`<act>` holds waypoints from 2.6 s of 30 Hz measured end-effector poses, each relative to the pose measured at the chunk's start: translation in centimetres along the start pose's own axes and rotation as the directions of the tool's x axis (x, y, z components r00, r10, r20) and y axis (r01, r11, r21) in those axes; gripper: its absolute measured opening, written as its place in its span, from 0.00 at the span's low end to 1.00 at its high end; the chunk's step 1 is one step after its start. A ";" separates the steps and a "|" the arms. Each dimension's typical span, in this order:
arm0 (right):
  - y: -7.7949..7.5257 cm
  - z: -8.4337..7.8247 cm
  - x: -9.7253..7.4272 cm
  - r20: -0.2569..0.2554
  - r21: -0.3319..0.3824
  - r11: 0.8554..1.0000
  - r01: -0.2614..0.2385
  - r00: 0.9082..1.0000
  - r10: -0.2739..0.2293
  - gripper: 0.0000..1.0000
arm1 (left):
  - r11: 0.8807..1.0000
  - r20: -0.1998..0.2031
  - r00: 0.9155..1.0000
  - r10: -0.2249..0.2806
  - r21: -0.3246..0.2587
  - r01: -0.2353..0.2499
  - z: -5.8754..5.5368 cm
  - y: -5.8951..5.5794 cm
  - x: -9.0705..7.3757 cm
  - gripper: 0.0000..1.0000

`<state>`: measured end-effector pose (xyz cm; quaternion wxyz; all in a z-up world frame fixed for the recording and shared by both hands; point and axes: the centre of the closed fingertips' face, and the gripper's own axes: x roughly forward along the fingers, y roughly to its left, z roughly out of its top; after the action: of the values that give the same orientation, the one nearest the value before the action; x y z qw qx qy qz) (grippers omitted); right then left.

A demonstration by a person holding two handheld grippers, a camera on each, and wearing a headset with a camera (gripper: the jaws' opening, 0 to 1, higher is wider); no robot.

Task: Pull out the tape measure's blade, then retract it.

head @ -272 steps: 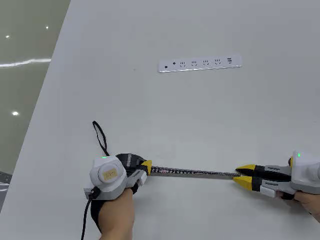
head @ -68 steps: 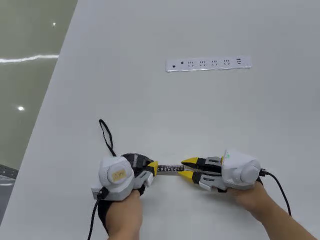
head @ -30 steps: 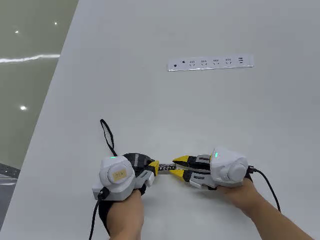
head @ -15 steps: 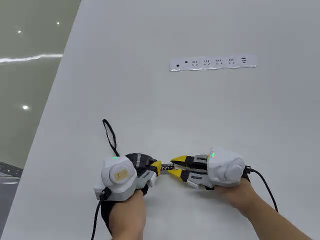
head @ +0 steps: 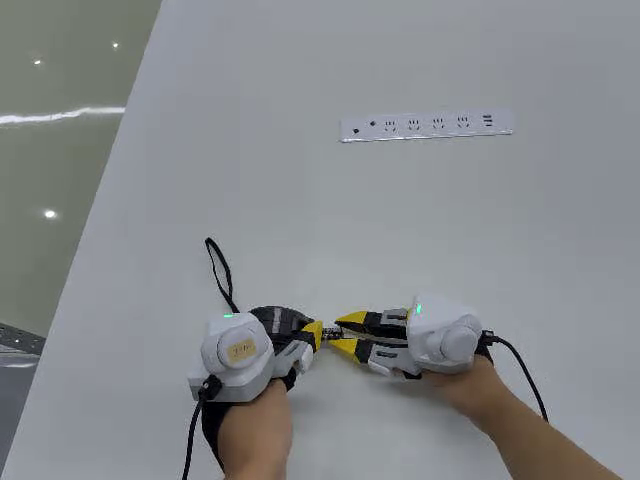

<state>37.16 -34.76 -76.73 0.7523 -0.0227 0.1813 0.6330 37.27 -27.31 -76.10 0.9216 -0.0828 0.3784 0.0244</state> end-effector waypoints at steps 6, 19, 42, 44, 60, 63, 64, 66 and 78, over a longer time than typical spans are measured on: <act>0.1 0.1 0.5 -0.005 -0.007 1.000 -0.005 1.000 0.005 0.11 | 1.000 -0.007 1.000 0.001 -0.005 -0.001 0.0 0.1 0.0 0.65; 0.4 0.3 1.4 -0.007 -0.022 1.000 -0.004 1.000 0.003 0.11 | 1.000 -0.004 1.000 0.003 -0.018 -0.003 0.1 0.5 0.0 0.65; 0.9 0.4 2.4 -0.027 -0.037 0.999 -0.025 0.999 0.024 0.09 | 1.000 -0.004 1.000 0.003 -0.031 -0.003 0.1 0.8 -0.1 0.65; 0.9 0.4 2.5 -0.027 -0.037 0.999 -0.026 0.999 0.025 0.09 | 1.000 -0.002 1.000 0.003 -0.031 -0.003 0.1 0.8 -0.1 0.65; 1.1 0.5 3.2 -0.039 -0.056 0.998 -0.035 0.999 0.033 0.09 | 0.999 0.006 1.000 0.008 -0.038 -0.008 0.2 1.1 -0.1 0.65; 1.1 0.5 3.3 -0.038 -0.056 0.998 -0.035 0.999 0.033 0.09 | 0.999 0.008 1.000 0.008 -0.038 -0.007 0.1 1.2 -0.1 0.65; 1.1 0.5 3.3 -0.037 -0.052 0.998 -0.035 0.999 0.033 0.10 | 0.999 0.008 1.000 0.008 -0.038 -0.007 0.2 1.2 -0.2 0.65; 1.1 0.5 3.3 -0.035 -0.048 0.998 -0.036 0.999 0.034 0.10 | 0.999 0.008 1.000 0.007 -0.039 -0.007 0.2 1.2 -0.2 0.65; 1.4 0.0 3.3 -0.061 -0.083 0.996 -0.036 0.998 0.031 0.13 | 0.999 0.003 1.000 -0.011 -0.033 0.011 0.2 1.3 -0.3 0.66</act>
<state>36.26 -31.36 -77.43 0.7343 -0.0701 0.1771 0.6516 37.09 -26.01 -75.92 0.9208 -0.0999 0.3762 0.0258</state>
